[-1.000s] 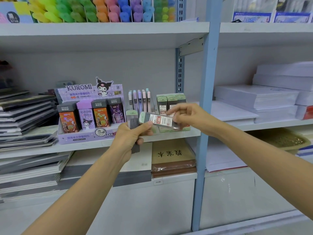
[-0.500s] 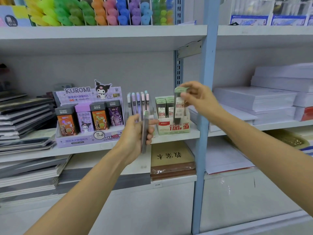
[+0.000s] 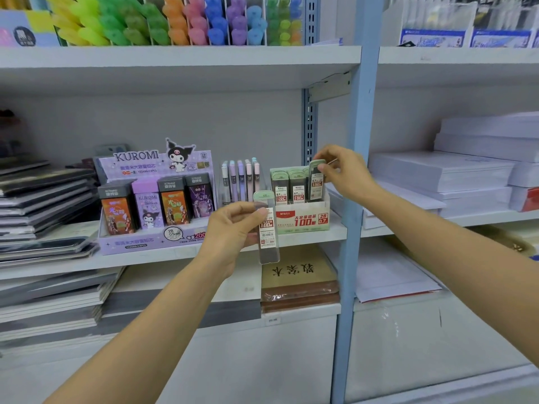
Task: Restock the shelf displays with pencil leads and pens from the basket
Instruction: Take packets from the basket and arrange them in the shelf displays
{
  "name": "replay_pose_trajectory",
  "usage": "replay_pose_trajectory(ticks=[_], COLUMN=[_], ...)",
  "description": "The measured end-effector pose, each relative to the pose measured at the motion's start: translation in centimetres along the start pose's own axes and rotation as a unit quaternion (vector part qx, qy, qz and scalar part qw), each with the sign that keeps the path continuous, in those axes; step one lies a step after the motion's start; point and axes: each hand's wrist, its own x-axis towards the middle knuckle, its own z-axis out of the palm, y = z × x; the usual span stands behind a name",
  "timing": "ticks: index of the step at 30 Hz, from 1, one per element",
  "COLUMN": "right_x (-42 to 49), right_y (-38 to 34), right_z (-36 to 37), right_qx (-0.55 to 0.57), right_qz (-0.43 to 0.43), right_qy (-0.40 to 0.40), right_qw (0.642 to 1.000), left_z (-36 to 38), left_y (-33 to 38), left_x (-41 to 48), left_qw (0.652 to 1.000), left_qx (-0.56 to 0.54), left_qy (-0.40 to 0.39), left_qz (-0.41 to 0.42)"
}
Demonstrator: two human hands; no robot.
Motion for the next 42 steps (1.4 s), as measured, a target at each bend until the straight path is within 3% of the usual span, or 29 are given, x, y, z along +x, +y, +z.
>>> replay_pose_trajectory(ticks=[3,12,14,17,20,23,25,28,31,34,39,42], right_x=[0.1,-0.2,-1.1,-3.0,-4.2,-3.9,-3.2,-1.8,-0.9,-0.7,-1.3,-1.3], right_y=[0.4,0.4,-0.8,-3.3,-4.3,-4.1,-3.6,-2.8,-2.2,-1.6,-0.3,0.3], right_z=[0.5,0.8,0.7,0.8,1.4,1.0,0.1,-1.5,-2.8,-2.9,-1.5,-0.8], right_qx=[-0.044,-0.135,-0.05,0.176,0.19,0.199,0.205,0.205,0.152,0.093,0.036,0.015], right_qz=[0.011,-0.003,-0.014,0.007,-0.026,-0.028,-0.018,-0.024,-0.036,-0.036,-0.045,-0.033], right_qy=[-0.024,0.013,0.017,-0.119,-0.227,-0.184,-0.107,0.027,0.112,0.123,0.073,0.018], right_qw=[0.999,0.991,0.999,0.977,0.955,0.962,0.973,0.978,0.981,0.987,0.996,0.999], left_z=[-0.1,0.2,0.5,1.3,2.1,2.2,1.8,1.4,1.6,1.8,1.8,1.7], left_y=[0.1,0.1,0.1,0.0,-0.1,-0.4,-0.6,-1.2,-2.0,-2.9,-3.8,-3.9], left_x=[0.0,0.1,0.1,0.2,0.1,0.0,0.1,0.4,0.7,1.3,2.1,2.1], left_qw=[1.0,1.0,1.0,1.0,1.0,0.987,0.938,0.823,0.733,0.661,0.624,0.622], left_qx=[-0.001,-0.003,-0.005,-0.007,0.008,0.121,0.276,0.47,0.588,0.672,0.722,0.723], left_qy=[-0.002,0.011,0.012,0.014,0.013,0.027,0.047,0.03,-0.021,-0.052,-0.056,-0.054], left_qz=[0.001,-0.012,-0.009,0.0,0.02,0.1,0.203,0.318,0.342,0.33,0.293,0.297])
